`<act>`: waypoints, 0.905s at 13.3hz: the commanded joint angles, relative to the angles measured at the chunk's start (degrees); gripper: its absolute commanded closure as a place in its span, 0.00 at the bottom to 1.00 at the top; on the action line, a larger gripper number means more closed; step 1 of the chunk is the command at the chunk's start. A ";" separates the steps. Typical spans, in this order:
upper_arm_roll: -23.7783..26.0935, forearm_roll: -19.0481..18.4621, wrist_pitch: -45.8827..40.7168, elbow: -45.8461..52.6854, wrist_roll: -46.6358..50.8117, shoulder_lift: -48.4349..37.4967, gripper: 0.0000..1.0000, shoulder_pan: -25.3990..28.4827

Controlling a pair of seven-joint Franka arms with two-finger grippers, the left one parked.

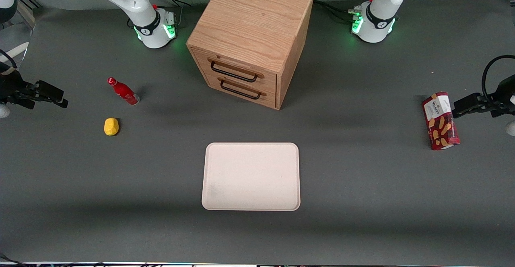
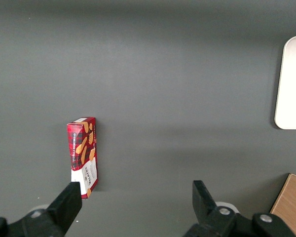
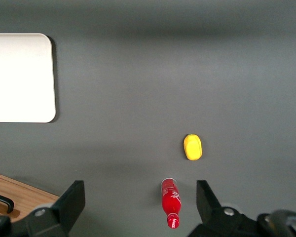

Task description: Place coke bottle on tray

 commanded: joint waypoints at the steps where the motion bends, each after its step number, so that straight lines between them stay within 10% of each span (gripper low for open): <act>1: -0.69 -0.84 -2.41 0.60 0.02 -0.86 0.00 0.07; 12: -2.18 -4.43 -6.82 -18.89 0.11 -24.48 0.00 -0.11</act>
